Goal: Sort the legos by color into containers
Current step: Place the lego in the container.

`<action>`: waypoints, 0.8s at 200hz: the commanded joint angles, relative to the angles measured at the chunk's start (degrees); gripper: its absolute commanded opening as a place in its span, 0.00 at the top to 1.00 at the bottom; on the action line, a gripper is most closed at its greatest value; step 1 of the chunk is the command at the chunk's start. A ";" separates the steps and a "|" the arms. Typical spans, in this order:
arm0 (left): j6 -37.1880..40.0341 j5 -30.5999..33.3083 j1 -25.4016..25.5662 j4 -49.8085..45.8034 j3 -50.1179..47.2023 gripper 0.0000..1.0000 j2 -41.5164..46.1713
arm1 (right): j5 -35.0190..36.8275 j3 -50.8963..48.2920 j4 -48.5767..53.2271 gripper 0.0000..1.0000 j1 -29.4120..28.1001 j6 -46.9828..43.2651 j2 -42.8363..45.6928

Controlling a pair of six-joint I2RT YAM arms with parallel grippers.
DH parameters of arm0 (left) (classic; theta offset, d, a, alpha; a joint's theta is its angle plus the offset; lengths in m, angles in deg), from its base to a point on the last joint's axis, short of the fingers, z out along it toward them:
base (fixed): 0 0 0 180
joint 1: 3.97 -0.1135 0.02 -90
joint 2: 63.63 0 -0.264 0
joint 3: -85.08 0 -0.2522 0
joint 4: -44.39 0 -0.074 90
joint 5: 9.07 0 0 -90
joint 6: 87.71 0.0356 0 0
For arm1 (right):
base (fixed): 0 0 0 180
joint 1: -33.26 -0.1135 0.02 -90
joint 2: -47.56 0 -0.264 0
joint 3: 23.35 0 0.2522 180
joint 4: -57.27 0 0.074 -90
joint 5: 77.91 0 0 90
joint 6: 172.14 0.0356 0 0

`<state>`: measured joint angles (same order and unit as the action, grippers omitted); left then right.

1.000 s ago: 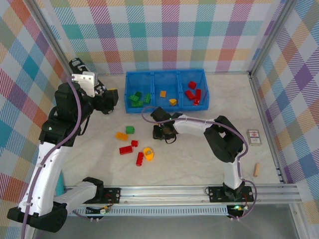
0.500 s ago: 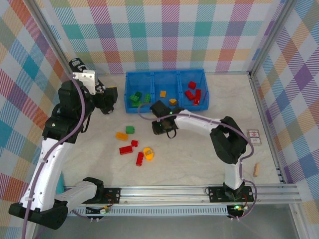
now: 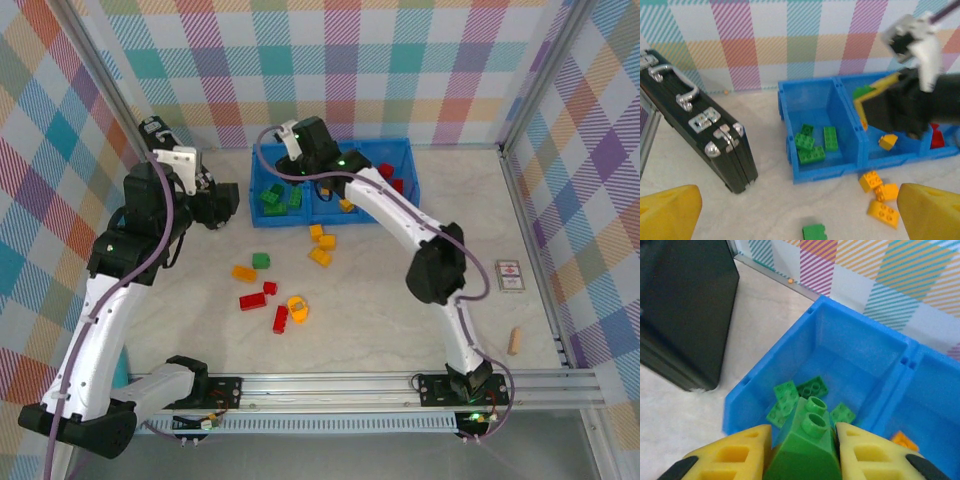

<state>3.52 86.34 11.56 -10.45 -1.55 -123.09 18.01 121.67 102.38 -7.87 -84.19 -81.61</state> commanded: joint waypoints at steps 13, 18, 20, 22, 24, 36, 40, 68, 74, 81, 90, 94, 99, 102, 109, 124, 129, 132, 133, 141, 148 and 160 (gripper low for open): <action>-3.72 -4.41 0.38 -8.66 -2.36 0.01 1.38 | -1.99 10.62 3.06 0.75 0.04 -9.43 -10.87; -4.33 -5.20 0.38 -9.41 -2.78 0.02 1.26 | -1.96 11.51 2.90 0.75 -0.01 -10.27 -11.83; -4.62 -5.47 0.38 -9.69 -2.93 0.02 1.21 | -1.96 11.79 2.79 0.75 -0.01 -10.62 -12.24; -4.87 -5.80 0.38 -9.89 -3.09 0.02 1.13 | -1.96 11.99 2.67 0.75 0.01 -10.96 -12.53; -5.13 -6.12 0.38 -10.14 -3.35 0.03 1.09 | -1.96 12.17 2.49 0.75 0.02 -11.32 -12.83; -7.12 -7.92 0.38 -10.77 -4.91 0.05 0.72 | -1.83 12.35 1.43 0.74 0.10 -12.96 -14.22; -7.90 -8.41 0.38 -10.77 -5.46 0.05 0.70 | -1.86 12.35 1.09 0.74 0.16 -13.41 -14.60; -13.21 -12.12 0.43 -10.02 -10.51 0.08 0.15 | -1.87 12.27 0.46 0.71 0.35 -15.36 -16.72; -14.49 -13.37 0.47 -9.48 -11.82 0.09 0.19 | -1.88 12.06 0.38 0.71 0.30 -15.73 -16.98; -15.88 -14.52 0.54 -8.75 -13.32 0.09 0.23 | -1.96 11.51 0.10 0.70 0.43 -16.01 -17.09; -17.67 -15.34 0.79 -8.20 -15.08 0.09 0.31 | -2.02 10.60 -0.35 0.67 0.34 -16.29 -17.00; -18.46 -15.59 0.96 -7.95 -15.83 0.09 0.39 | -2.13 10.24 -0.51 0.65 0.34 -16.40 -16.92; -19.38 -15.97 1.23 -7.54 -16.81 0.09 0.53 | -2.21 9.88 -0.76 0.64 0.35 -16.50 -16.85; -19.84 -16.16 1.51 -7.34 -17.43 0.09 0.60 | -2.29 9.67 -0.82 0.63 0.39 -16.50 -16.80; -20.97 -16.56 2.14 -6.88 -19.03 0.09 0.87 | -2.49 9.41 -0.94 0.61 0.30 -16.56 -16.61; -22.93 -16.33 3.67 -6.57 -21.54 0.09 1.27 | -3.48 9.15 -0.77 0.57 0.35 -16.85 -16.21; -23.54 -16.05 4.28 -6.49 -22.47 0.10 1.42 | -3.67 8.97 -0.86 0.56 0.40 -16.85 -16.06; -24.01 -15.98 4.78 -6.41 -22.97 0.10 1.54 | -3.90 8.85 -0.93 0.55 0.35 -16.93 -15.96; -24.09 -15.92 4.91 -6.35 -23.17 0.10 1.54 | -3.94 8.80 -0.94 0.54 0.35 -16.98 -15.91; -25.34 -15.47 6.34 -5.98 -24.66 0.10 1.91 | -4.15 8.51 -0.98 0.51 0.39 -17.28 -15.69; -26.51 -14.97 7.86 -5.59 -26.11 0.10 2.27 | -4.28 8.33 -1.03 0.48 0.36 -17.37 -15.53; -28.55 -13.67 10.65 -4.95 -28.43 0.10 2.76 | -4.42 8.14 -0.93 0.41 0.41 -17.62 -15.16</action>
<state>-19.04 72.02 17.87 -17.20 -26.42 -122.29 15.54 130.72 102.60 -7.56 -100.73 -98.68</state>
